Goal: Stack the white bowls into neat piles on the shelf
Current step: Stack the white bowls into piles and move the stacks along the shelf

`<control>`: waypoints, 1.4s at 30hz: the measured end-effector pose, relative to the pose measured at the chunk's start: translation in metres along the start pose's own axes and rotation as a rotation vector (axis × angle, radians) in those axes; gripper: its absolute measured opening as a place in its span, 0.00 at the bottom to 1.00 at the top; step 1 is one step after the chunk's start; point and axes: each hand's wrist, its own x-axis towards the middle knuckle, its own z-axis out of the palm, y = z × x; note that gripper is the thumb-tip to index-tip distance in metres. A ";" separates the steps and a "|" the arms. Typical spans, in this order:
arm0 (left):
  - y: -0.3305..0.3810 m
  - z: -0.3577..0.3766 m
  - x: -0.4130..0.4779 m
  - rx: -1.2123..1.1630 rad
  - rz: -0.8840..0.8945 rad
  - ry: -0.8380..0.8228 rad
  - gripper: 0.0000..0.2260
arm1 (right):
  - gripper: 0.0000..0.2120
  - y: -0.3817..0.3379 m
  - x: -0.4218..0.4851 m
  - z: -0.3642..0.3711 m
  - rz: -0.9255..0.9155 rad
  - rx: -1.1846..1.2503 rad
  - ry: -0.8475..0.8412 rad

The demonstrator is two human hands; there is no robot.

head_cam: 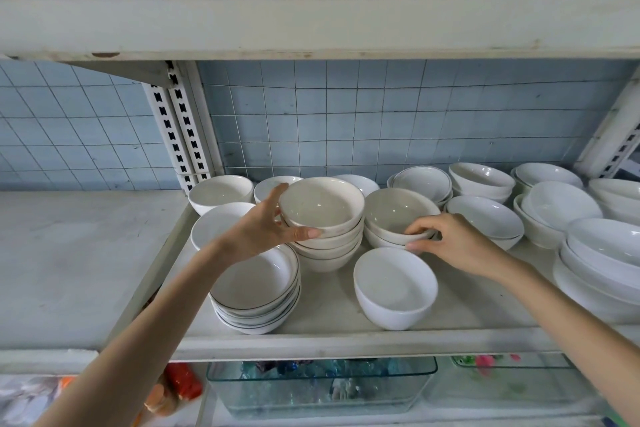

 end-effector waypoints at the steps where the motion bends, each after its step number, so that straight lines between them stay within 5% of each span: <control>1: -0.001 0.000 0.000 0.004 -0.006 0.002 0.26 | 0.11 0.000 0.001 0.000 -0.003 -0.003 0.011; 12: -0.002 -0.001 0.001 0.014 -0.018 0.002 0.28 | 0.08 -0.002 0.000 -0.002 -0.046 0.041 0.113; 20: -0.004 -0.002 0.002 0.011 -0.044 -0.008 0.42 | 0.10 0.001 0.000 -0.005 -0.074 0.023 0.179; 32: -0.007 -0.002 0.003 -0.032 -0.036 -0.012 0.29 | 0.13 -0.008 0.008 -0.018 -0.123 0.091 0.297; 42: -0.010 -0.002 0.005 -0.024 -0.044 -0.004 0.36 | 0.18 -0.032 0.014 -0.026 -0.244 0.160 0.470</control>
